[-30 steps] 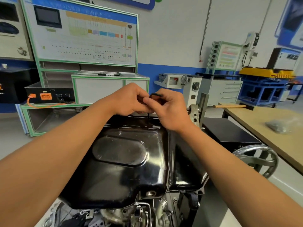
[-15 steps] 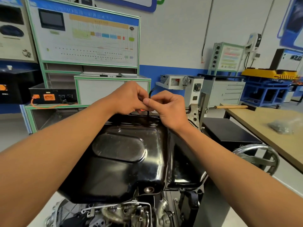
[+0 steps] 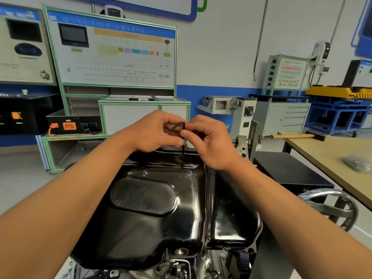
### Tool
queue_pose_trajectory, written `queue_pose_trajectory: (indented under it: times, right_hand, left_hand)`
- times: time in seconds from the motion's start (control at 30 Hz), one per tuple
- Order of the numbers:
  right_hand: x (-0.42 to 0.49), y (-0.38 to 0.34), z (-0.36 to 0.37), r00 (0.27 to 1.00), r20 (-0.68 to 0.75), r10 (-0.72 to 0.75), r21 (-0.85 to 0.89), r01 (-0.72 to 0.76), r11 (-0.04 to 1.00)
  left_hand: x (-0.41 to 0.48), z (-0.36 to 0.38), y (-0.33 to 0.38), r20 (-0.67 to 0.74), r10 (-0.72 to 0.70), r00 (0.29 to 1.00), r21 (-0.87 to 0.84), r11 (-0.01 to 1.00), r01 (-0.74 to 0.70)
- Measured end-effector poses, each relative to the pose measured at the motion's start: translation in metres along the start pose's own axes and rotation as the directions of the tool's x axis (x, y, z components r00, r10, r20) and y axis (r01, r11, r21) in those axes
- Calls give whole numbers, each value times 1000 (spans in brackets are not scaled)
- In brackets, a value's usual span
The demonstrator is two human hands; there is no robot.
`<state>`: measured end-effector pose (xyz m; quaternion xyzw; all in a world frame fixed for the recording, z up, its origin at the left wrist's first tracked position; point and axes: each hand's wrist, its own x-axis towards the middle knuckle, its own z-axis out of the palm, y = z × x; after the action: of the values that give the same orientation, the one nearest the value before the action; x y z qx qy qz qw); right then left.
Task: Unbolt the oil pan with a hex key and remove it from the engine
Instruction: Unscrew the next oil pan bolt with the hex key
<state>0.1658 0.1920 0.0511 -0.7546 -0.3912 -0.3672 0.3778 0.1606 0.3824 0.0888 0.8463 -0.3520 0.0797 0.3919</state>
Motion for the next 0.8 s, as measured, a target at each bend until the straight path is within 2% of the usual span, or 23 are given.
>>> queue_pose_trajectory:
  times: [0.13,0.23,0.4,0.53,0.73,0.8]
  right_hand:
    - [0,2,-3,997,64,-33,12,32,999]
    - [0,3,-3,995,94,-35,17,34,999]
    - [-2,6,-1,994,113,-9,63,2,998]
    - [-4,4,-1,989,148,18,136,-38,990]
    - [-4,4,5,979,186,78,243,-123,962]
    - [-4,4,6,983,176,61,283,-109,953]
  left_hand:
    - [-7,-9,5,-31,70,997,-92,993,-73]
    - [-11,-14,10,-50,131,990,-11,991,-132]
    - [-14,-21,12,-30,69,997,57,996,-67]
    - [-10,-17,14,-47,93,995,48,995,-91]
    - [4,6,23,-264,170,949,158,979,-131]
    - [8,13,25,-314,116,942,155,986,-70]
